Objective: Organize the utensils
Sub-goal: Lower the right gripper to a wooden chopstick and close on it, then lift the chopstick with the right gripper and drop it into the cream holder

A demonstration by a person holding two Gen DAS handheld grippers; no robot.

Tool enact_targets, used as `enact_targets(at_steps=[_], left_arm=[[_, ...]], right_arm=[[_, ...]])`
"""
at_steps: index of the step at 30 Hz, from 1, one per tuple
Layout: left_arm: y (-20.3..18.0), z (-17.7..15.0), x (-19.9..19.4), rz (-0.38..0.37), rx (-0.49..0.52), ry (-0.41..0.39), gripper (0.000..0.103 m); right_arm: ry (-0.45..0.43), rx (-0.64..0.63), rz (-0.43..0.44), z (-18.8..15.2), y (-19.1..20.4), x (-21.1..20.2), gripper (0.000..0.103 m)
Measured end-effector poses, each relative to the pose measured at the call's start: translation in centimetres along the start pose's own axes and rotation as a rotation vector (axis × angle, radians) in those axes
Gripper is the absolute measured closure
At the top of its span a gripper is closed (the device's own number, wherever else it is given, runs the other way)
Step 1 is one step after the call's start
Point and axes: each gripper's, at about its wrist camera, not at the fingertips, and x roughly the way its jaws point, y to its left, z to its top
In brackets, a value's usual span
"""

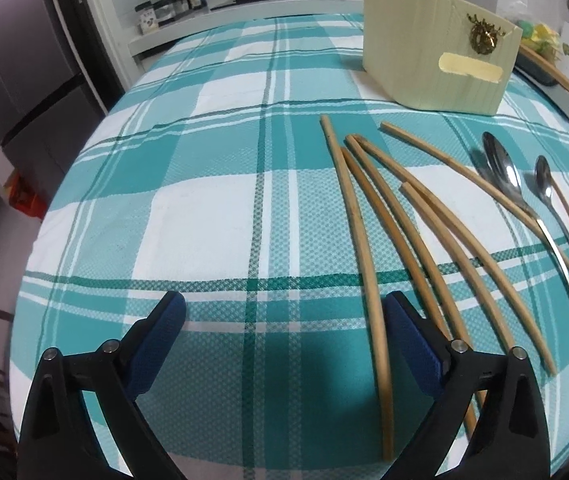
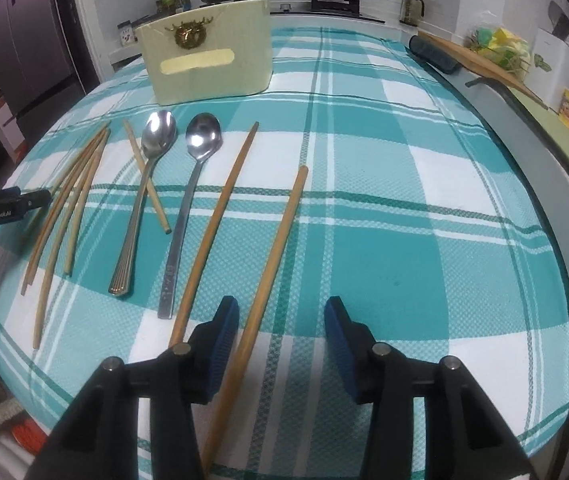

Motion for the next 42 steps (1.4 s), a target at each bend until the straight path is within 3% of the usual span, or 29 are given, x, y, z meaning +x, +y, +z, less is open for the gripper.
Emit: enact_targets(at_steps=[10,15,16,18,23,25,26,27,31,34,42], left_arm=[[1.2,1.8,1.8,-0.112,0.013,0.056,0.000],[0.8,3.6,2.7,-0.127,0.063,0.116,0.002],[0.7,4.1,2.9,-0.138,0.074,0.111,0.004],[0.5,5.3,3.3,-0.156,0.084,0.104,0.021],[-0.8,8.7,4.7,-0.171,0.113,0.108,0.049],[-0.9,9.7,5.3,-0.179,0.111,0.104,0.067],[-1.0,10.2,5.5,-0.201,0.108,0.105,0.092],[-1.0,10.5,5.7,-0.211,0.101,0.110,0.096],[-0.4,11.1,5.7,-0.230,0.039,0.099,0.098],[0.6,11.5,3.3,-0.264,-0.019,0.042,0.098],[2.6,13.6,-6.6,-0.330,-0.049,-0.156,0.098]], right_arm=[[-0.018,-0.071,0.018,1.7,-0.6,1.2,0.055],[0.049,-0.087,0.031,3.2,-0.7,2.0,0.053],[0.061,-0.095,0.032,3.5,-0.6,2.1,0.053],[0.077,-0.112,0.036,4.2,-0.4,2.5,0.054],[0.115,-0.135,0.062,7.0,0.0,3.9,0.086],[0.127,-0.132,0.067,8.4,0.0,4.8,0.092],[0.127,-0.123,0.076,9.1,0.0,5.3,0.093],[0.129,-0.113,0.084,9.8,-0.1,5.7,0.094],[0.124,-0.045,0.131,12.1,-0.8,7.0,0.096],[0.078,0.032,0.173,13.5,-2.1,6.3,0.096],[-0.107,0.070,0.265,16.7,-3.2,-2.4,0.096]])
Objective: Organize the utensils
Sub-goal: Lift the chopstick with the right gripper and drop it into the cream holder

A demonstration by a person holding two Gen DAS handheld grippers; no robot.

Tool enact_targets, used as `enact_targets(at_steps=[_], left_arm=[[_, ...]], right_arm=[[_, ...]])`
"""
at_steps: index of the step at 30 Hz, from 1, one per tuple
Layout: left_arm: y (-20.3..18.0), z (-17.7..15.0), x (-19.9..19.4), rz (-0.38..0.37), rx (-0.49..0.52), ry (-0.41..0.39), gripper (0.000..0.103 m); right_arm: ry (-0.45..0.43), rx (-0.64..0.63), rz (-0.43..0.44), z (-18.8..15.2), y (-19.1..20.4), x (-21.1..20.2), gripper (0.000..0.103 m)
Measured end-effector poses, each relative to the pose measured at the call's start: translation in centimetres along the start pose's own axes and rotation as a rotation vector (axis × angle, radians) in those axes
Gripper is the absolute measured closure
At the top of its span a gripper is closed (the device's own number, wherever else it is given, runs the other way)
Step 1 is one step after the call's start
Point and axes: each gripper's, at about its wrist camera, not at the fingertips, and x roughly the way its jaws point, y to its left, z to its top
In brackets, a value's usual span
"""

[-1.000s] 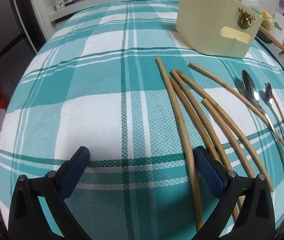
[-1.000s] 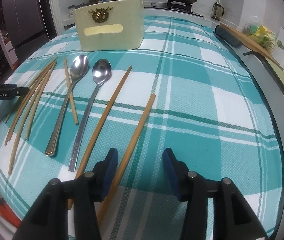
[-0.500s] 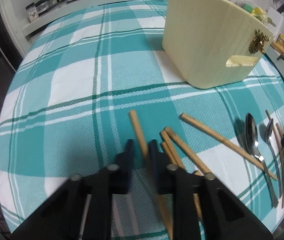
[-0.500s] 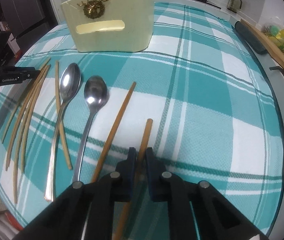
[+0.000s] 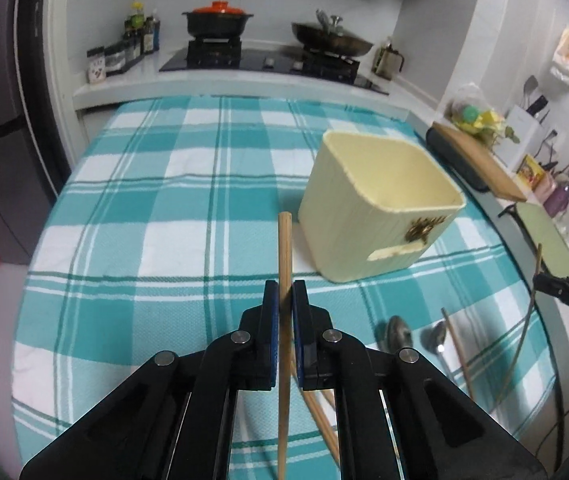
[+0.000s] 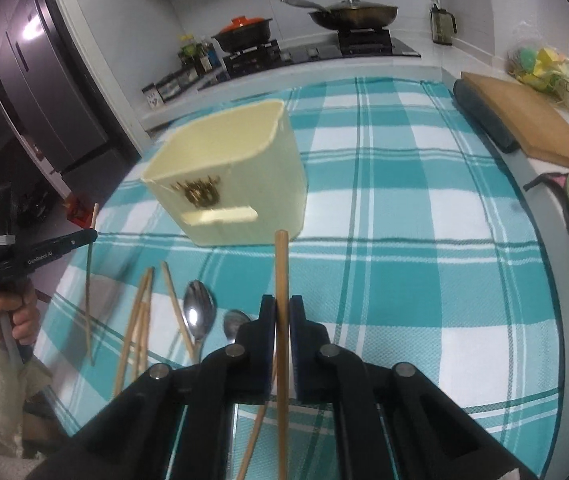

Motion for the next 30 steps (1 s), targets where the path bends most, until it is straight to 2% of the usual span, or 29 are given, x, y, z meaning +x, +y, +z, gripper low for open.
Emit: enact_targets(at_steps=[7,12,16,20,23,30], left_arm=[[-1.4,3.1,-6.8,-0.078,-0.014,-0.153,0.098],[-2.4,8.0,-10.2,-0.146,-0.035,-0.259,0.098],[-3.8,12.9,-11.0,-0.162,-0.032,-0.356,0.098],[-5.6,16.5,-8.8,-0.152,-0.020,-0.400,0.098],[-6.3,17.7,-5.1,-0.143,-0.033,-0.350,0.098],[-6.8,16.5,4.9,-0.109,-0.050,-0.144,0.098]], right_arm=[[-0.181,-0.077,0.001,3.1,3.6,-6.9,0.096],[-0.321,-0.108,0.000,7.6,5.9,-9.6,0.096],[-0.440,-0.142,-0.004,13.0,8.1,-11.1,0.096],[-0.507,-0.205,-0.037,17.4,9.9,-10.0,0.096],[-0.467,-0.209,-0.044,19.3,10.1,-7.0,0.096],[-0.249,-0.128,-0.035,19.8,7.6,1.8,0.096]])
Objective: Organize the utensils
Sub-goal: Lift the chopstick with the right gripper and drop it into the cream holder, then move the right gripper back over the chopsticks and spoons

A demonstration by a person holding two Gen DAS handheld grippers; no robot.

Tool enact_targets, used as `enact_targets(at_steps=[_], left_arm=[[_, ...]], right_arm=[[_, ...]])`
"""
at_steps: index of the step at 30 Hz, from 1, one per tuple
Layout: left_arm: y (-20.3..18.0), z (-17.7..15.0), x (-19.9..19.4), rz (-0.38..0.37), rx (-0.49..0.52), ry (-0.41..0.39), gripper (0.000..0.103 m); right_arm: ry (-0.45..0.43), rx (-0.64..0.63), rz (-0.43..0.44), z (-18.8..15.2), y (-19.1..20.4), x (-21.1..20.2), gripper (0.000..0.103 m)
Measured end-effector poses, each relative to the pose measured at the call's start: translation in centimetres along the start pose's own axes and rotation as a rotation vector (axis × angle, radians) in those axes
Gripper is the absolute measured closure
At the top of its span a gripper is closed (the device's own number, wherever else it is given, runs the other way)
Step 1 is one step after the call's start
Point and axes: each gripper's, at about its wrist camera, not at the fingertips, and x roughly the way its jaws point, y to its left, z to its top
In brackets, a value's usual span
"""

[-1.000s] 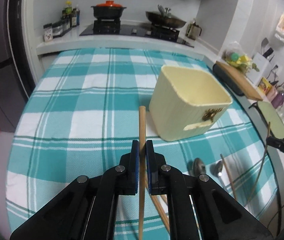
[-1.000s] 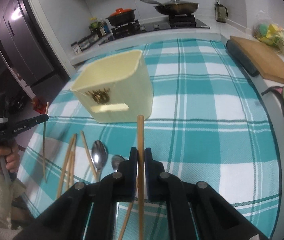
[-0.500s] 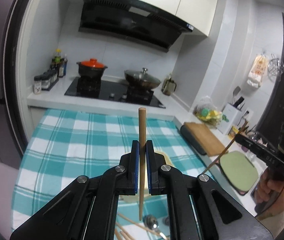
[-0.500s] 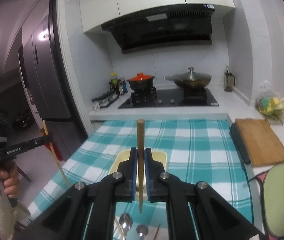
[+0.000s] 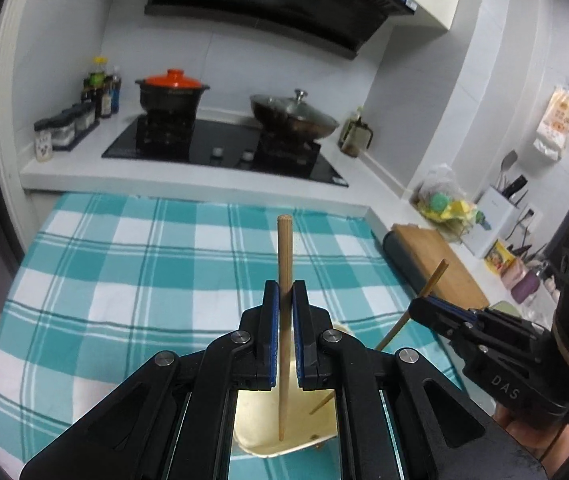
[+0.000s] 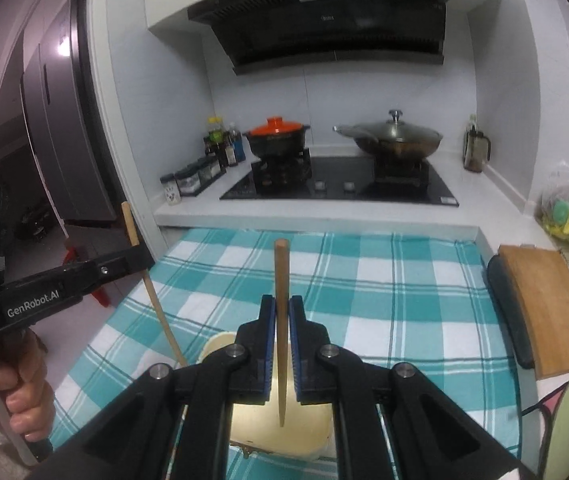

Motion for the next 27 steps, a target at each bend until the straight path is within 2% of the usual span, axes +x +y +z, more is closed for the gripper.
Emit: enact_targets(at_steps=[4,5,6,7,8,10,14,16,19,22,27], left_arm=[[-0.1,-1.9,3.6,0.057,0.014,0.092,0.094],[0.0,-2.3,4.0,0.077,0.011,0.109,0.076],[0.0,-2.6,4.0,0.090,0.006,0.122,0.047],[0.2,-3.0,3.5,0.096,0.004,0.113,0.037],[0.3,-3.3,2.5,0.102,0.010,0.089,0.030],[0.3,-4.0,0.5,0.101,0.040,0.075,0.026],[1.1,-7.0,-3.9,0.112,0.103,0.109,0.012],[1.9,-9.4,-6.1,0.131,0.132,0.147,0.010],[3.2,-14.1,-9.0,0.147,0.145,0.216,0.010],[4.1,-18.9,-11.5,0.157,0.119,0.249,0.010],[4.5,-26.0,-14.9,0.197,0.033,0.199,0.010]], right_arm=[[0.096,0.060,0.027,-2.2,-1.5,3.7,0.095],[0.111,0.078,0.033,-2.5,-1.9,4.4,0.094],[0.122,0.093,0.028,-2.9,-2.1,4.8,0.093],[0.125,0.106,0.021,-3.1,-2.3,5.0,0.082],[0.119,0.119,0.015,-3.3,-2.5,4.8,0.062],[0.071,0.135,0.002,-3.5,-2.9,3.2,0.052],[0.028,0.061,-0.020,-4.3,-2.9,-0.8,0.052],[0.027,0.030,-0.031,-5.6,-3.1,-3.1,0.052],[0.052,0.008,-0.037,-8.6,-3.4,-6.4,0.052],[0.084,0.009,-0.051,-12.8,-3.8,-9.4,0.052],[0.091,0.002,-0.109,-20.6,-3.3,-13.3,0.052]])
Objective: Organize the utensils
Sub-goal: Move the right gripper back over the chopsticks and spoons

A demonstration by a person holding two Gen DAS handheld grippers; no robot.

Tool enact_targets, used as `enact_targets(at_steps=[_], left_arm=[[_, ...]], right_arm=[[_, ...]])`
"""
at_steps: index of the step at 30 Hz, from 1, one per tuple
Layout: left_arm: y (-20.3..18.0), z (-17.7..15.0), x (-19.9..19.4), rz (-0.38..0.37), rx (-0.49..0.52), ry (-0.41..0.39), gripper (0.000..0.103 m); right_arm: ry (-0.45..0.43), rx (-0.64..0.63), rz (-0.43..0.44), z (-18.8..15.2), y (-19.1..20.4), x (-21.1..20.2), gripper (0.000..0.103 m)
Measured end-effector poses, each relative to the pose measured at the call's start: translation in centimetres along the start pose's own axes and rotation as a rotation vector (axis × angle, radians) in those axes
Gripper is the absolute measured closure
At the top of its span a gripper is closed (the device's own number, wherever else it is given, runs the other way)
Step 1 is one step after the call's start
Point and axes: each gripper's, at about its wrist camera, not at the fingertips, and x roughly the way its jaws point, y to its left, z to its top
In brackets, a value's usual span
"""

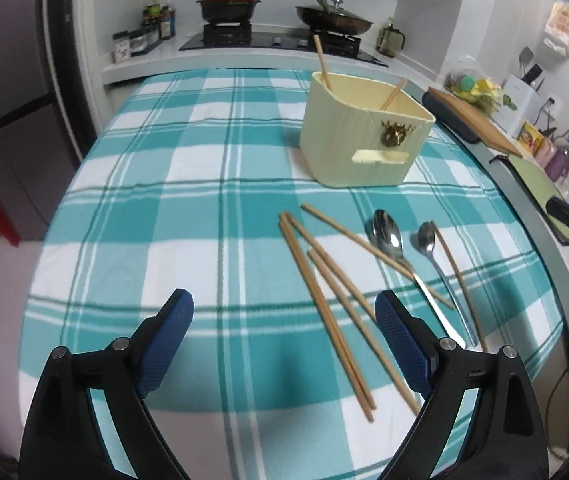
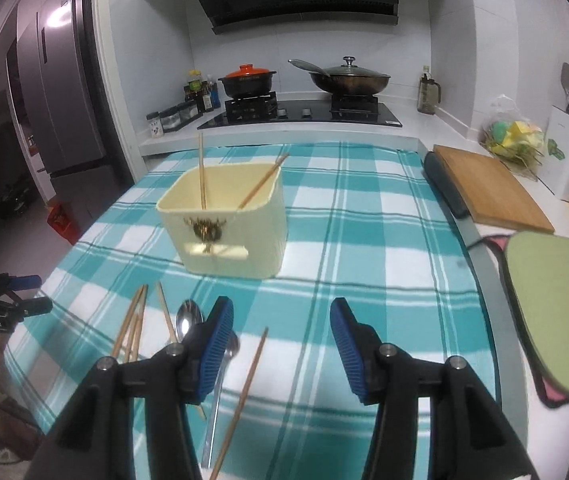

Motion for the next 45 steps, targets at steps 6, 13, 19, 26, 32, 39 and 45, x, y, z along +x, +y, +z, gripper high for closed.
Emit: enact_targets(at_steps=[6,13,19,26,32,39,45], left_arm=[[-0.8,-5.6,1.2,0.040,-0.073,-0.039,0.010],[-2.0,-6.9,3.6,0.014,-0.063,-0.008,0.010],[-1.8,-6.2,5.8,0.064,-0.083,0.009,0.010],[-1.6,-6.5,7.6,0.129,-0.072,0.040,0.010],[-1.6,-6.2,8.2,0.160,-0.064,0.047,0.005],[-1.3,-5.2,9.3,0.211,-0.059,0.068,0.005],[-1.1,-5.0,9.7,0.220,-0.059,0.062,0.001]], right_arm=[[-0.060,0.088,-0.090,-10.4,1.9,-2.7,0.052],[-0.035,0.049,-0.114,-16.6,4.8,-2.5,0.052],[-0.071,0.006,-0.100,-16.4,6.2,-2.8,0.052],[-0.054,0.005,-0.091,-16.6,6.5,-2.3,0.052],[-0.044,0.022,-0.091,-16.5,6.1,-1.9,0.052],[-0.023,0.018,-0.091,-16.7,6.1,-1.2,0.052],[0.040,0.056,-0.086,-16.4,5.1,0.2,0.052]])
